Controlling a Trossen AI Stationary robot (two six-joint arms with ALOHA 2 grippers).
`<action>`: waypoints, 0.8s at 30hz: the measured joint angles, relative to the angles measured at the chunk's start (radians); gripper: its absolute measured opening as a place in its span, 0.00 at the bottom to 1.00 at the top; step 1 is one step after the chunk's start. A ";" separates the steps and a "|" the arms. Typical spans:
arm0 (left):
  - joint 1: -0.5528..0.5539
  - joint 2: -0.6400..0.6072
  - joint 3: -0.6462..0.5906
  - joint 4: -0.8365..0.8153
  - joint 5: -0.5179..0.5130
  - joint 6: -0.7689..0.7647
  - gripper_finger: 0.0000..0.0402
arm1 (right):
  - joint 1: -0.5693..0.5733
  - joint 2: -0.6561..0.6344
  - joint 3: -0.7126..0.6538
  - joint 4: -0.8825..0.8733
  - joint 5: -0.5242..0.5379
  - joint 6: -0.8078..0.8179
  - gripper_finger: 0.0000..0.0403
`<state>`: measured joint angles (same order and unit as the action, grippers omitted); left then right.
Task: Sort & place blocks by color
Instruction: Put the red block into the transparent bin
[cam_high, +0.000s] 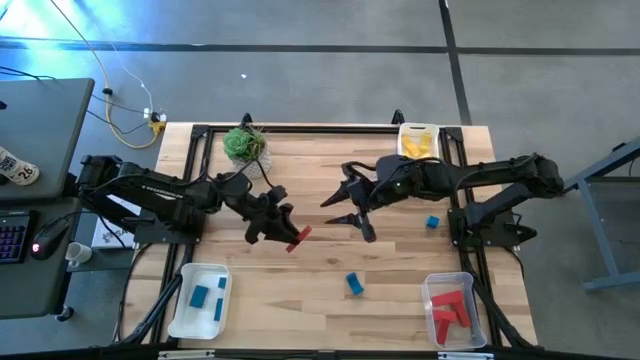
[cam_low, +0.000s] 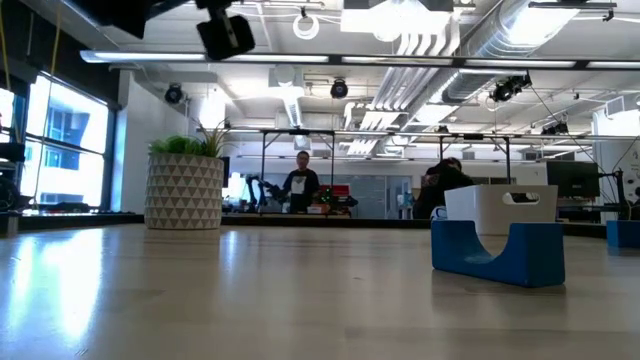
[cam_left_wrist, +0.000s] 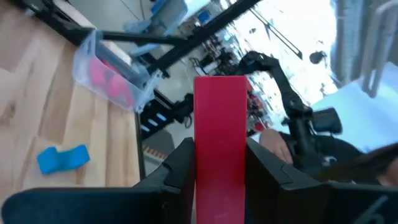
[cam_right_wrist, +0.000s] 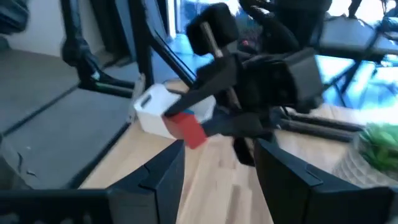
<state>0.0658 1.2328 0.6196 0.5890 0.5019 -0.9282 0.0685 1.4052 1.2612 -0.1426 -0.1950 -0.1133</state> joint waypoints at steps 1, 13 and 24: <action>0.001 0.001 0.010 -0.006 -0.004 0.004 0.20 | 0.000 0.003 0.000 0.010 -0.005 0.000 0.44; 0.058 0.055 0.226 -0.313 0.027 0.162 0.20 | 0.000 0.012 0.000 0.058 -0.130 -0.071 0.44; 0.093 0.146 0.319 -0.304 0.153 0.164 0.20 | 0.000 0.025 0.000 0.056 -0.156 -0.097 0.44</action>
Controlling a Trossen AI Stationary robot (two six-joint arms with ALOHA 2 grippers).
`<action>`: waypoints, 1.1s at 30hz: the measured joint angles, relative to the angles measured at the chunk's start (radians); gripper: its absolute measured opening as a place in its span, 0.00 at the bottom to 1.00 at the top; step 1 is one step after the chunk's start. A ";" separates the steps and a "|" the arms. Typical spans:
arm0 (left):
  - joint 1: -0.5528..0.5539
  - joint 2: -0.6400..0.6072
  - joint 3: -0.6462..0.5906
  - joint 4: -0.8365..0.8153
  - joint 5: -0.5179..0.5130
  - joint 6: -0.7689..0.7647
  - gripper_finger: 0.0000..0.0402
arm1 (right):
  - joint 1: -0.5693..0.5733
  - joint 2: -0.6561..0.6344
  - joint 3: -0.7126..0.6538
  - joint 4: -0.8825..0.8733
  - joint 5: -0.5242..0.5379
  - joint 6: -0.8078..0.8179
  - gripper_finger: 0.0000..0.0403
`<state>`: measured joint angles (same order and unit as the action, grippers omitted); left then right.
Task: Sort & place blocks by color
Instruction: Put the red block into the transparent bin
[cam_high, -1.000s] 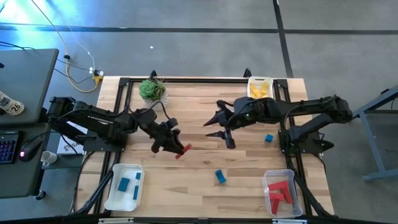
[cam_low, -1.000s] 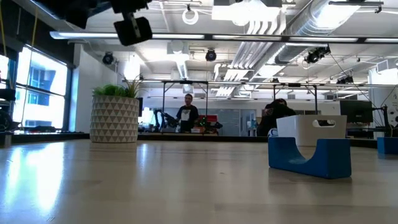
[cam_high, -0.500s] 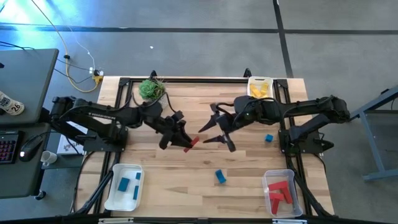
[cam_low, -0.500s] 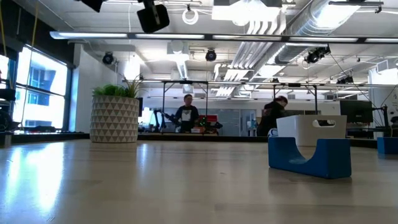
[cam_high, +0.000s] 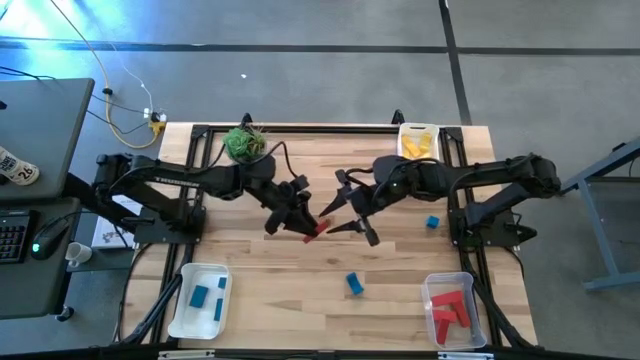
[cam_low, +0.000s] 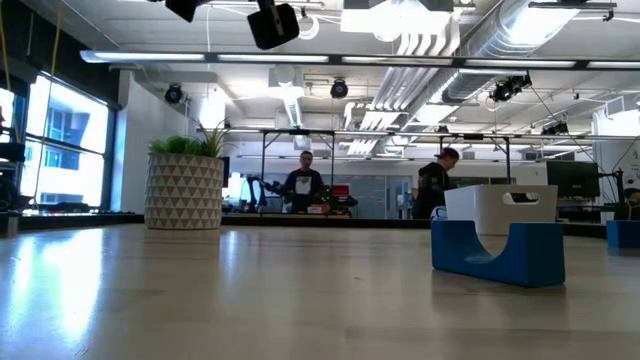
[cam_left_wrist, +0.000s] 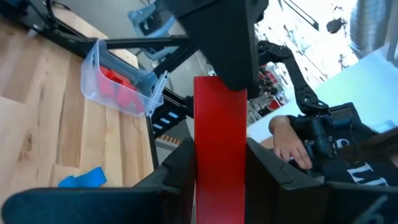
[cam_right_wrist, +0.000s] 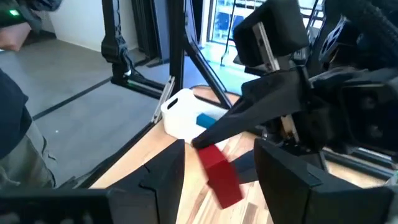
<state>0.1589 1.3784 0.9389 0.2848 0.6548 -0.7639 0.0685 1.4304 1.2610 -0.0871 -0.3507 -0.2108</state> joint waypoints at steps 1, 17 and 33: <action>0.001 0.010 0.005 -0.002 0.007 0.000 0.20 | 0.000 0.002 0.000 0.000 0.000 0.000 0.44; 0.056 0.074 0.047 0.033 0.085 0.014 0.20 | -0.001 0.018 0.000 -0.045 0.006 0.000 0.34; 0.056 0.074 0.047 0.022 0.079 0.019 0.32 | 0.001 0.038 0.000 -0.072 0.050 0.162 0.08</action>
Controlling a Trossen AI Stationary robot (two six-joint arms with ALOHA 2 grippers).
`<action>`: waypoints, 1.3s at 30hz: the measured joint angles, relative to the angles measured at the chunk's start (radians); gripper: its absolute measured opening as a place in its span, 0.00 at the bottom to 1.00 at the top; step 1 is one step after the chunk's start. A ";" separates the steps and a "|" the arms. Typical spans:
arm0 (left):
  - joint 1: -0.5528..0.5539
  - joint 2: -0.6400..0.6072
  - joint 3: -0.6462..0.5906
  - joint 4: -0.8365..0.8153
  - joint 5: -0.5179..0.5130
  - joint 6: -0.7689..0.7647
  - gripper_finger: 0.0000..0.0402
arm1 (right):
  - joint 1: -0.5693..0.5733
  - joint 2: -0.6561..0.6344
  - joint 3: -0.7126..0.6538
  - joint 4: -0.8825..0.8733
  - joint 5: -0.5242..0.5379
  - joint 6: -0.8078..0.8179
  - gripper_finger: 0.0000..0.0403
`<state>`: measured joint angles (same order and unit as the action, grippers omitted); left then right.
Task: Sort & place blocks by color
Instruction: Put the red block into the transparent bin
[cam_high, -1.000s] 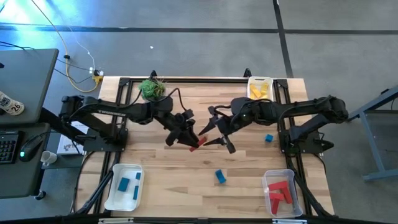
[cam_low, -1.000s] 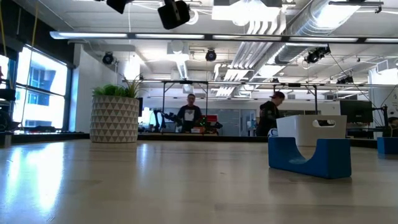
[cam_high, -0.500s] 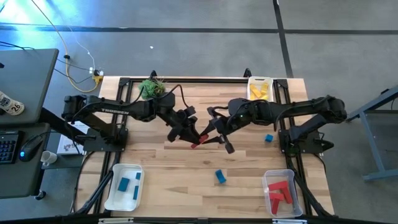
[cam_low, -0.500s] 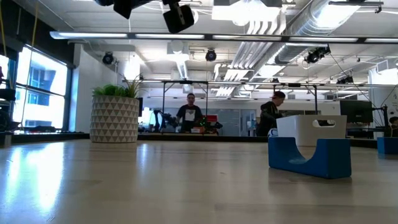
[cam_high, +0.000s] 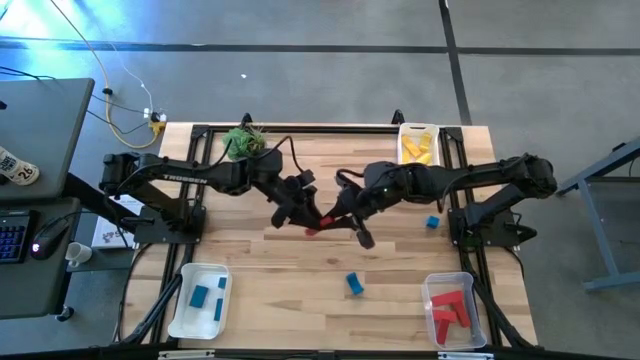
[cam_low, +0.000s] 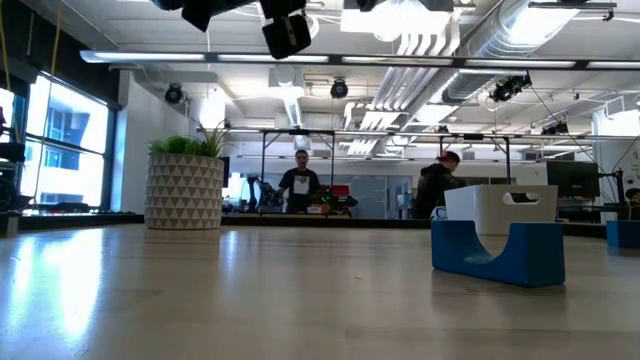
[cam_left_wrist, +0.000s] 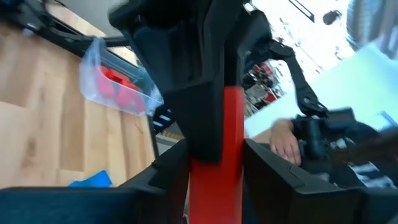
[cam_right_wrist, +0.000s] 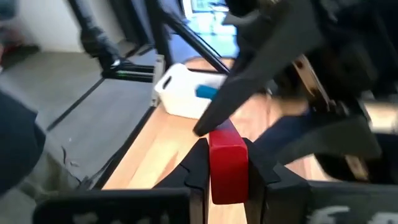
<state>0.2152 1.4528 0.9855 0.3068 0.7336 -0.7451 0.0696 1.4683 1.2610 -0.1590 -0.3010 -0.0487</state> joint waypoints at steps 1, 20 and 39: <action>0.001 0.000 0.000 -0.005 -0.012 0.000 0.33 | 0.000 0.000 0.000 -0.013 0.017 0.033 0.08; 0.000 -0.001 0.000 -0.229 -0.244 0.262 0.52 | 0.142 0.003 0.000 -0.400 0.237 0.530 0.08; 0.000 -0.002 0.000 -0.236 -0.244 0.367 0.52 | 0.490 -0.023 0.000 -0.711 0.154 1.306 0.08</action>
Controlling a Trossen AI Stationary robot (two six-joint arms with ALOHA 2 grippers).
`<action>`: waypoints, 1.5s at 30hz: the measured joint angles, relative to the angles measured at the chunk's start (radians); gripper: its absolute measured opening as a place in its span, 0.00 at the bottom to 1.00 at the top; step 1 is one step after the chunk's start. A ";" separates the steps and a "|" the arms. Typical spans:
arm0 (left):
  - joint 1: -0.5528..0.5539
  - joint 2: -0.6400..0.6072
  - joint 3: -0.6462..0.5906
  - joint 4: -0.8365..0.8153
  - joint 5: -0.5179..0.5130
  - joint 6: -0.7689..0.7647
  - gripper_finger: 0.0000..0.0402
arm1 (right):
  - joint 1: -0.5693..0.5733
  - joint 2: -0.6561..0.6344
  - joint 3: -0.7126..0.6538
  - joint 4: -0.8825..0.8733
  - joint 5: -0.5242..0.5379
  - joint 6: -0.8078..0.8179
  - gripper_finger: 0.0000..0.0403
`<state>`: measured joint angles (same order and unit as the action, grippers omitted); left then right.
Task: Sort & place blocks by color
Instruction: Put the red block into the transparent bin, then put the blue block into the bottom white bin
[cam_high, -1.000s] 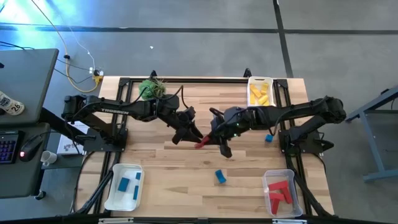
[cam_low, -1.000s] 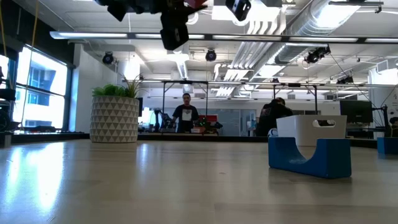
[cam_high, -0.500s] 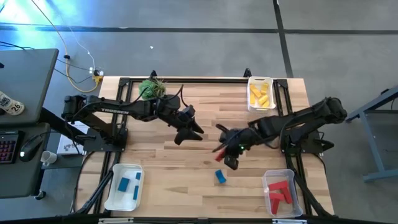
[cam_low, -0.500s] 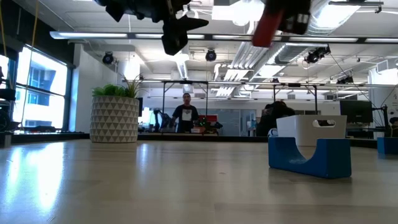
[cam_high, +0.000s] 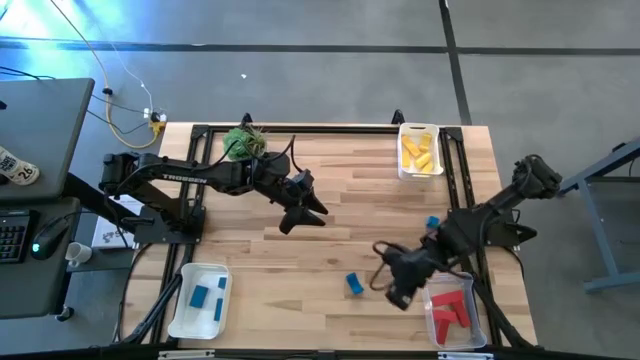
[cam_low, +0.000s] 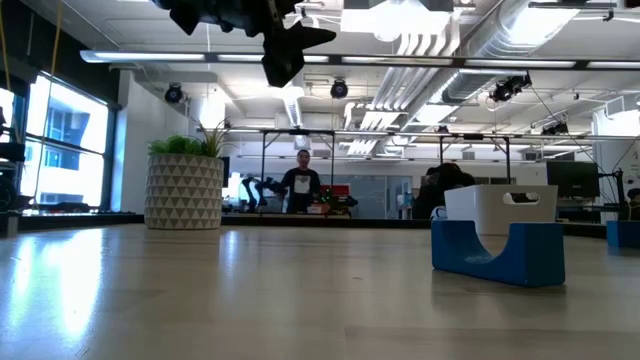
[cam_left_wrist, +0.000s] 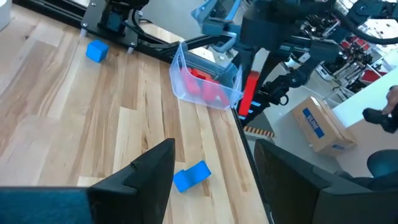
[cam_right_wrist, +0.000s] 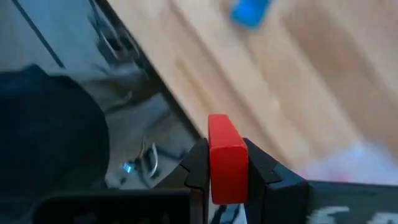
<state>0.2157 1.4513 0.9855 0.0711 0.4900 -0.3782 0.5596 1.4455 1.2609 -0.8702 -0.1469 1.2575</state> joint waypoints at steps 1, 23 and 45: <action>0.000 0.000 0.000 0.000 0.000 0.000 0.52 | 0.021 0.000 0.000 -0.009 -0.019 0.043 0.08; 0.000 0.000 0.000 0.000 -0.008 0.005 0.52 | 0.350 -0.011 0.000 -0.410 -0.006 0.620 0.09; 0.000 0.000 0.000 0.000 -0.007 -0.038 0.52 | 0.392 0.025 0.000 -0.463 -0.071 0.629 0.32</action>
<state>0.2157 1.4513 0.9855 0.0711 0.4828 -0.4160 0.9516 1.4708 1.2610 -1.3336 -0.2184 1.8866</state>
